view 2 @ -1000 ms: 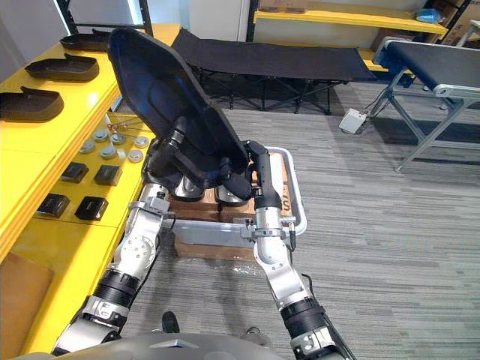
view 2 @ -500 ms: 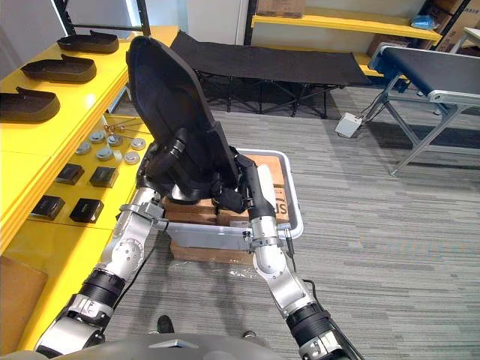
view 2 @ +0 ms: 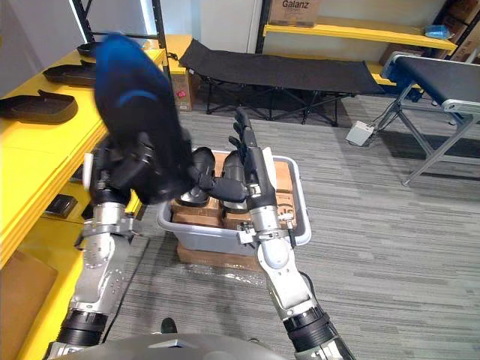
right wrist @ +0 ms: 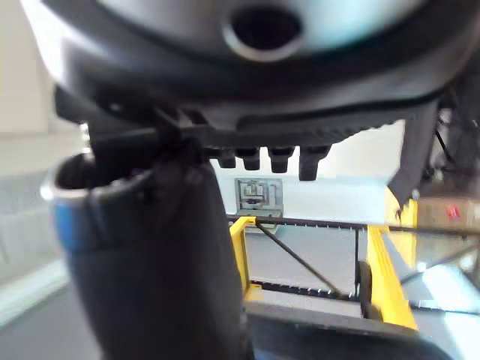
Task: Walk over and take three plastic housings, then place them on the shelf
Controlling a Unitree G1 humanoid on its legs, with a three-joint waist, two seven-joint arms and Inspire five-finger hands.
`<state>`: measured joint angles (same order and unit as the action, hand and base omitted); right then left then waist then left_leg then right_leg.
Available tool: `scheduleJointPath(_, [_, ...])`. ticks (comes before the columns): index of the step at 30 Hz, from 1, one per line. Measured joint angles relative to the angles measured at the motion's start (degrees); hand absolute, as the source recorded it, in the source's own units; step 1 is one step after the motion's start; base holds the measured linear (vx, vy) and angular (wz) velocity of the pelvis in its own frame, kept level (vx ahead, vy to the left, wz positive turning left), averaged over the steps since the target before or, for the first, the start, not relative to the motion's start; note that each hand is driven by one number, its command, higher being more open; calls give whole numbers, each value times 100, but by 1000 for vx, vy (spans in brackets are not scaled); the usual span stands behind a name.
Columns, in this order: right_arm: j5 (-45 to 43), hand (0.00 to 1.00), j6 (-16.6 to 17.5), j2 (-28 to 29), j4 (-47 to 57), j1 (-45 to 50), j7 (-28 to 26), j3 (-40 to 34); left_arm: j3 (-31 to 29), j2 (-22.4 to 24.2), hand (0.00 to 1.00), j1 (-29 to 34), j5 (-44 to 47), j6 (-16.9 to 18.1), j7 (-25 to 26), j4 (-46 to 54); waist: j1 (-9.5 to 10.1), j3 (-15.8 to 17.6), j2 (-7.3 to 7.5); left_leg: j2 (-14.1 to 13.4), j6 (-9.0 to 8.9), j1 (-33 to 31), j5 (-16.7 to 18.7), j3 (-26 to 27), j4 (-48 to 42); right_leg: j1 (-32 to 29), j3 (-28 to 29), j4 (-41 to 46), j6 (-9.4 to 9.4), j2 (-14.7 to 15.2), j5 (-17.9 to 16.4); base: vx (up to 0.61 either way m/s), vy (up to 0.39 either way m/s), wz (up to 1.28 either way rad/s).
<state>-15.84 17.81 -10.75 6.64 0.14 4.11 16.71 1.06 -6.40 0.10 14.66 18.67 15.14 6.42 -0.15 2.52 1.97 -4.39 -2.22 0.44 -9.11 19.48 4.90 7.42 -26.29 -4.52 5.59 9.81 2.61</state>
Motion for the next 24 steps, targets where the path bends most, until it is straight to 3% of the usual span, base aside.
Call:
scheduleJointPath(2, [-1193,100,-203,92,3,218,-777,-190,-322,92,0,48,-192,215,373,52,-3,0,0,8,0,-5,8,-6,3,-2,-11,-17,0,11,-4,12,33,2])
scheduleJointPath(6, [-1557,100,-629,274,6,593,-1516,-552,-592,262,0,280,-176,381,571,56,-15,-2,4,4,-50,-13,60,4,5,-12,-19,-18,-22,13,-19,0,0,0])
scheduleJointPath(9, [-1477,100,-900,293,-44,896,-1757,-773,-718,347,0,549,-44,381,491,59,-17,-5,7,-4,-65,-41,77,6,6,-36,-35,-19,-46,22,-35,21,13,0])
scheduleJointPath(16, [-1373,100,-898,440,-276,1004,-1885,-1233,-1156,630,0,1342,194,307,-68,389,58,-18,11,17,-14,-216,28,-278,-4,-32,-386,-18,-44,13,-88,42,0,20])
scheduleJointPath(24, [-762,100,-884,282,-1358,139,-1536,-483,-1832,804,0,2312,515,33,-756,1267,830,-22,1,181,7,-247,-22,-1098,-8,433,-1298,91,104,18,-226,34,1,56])
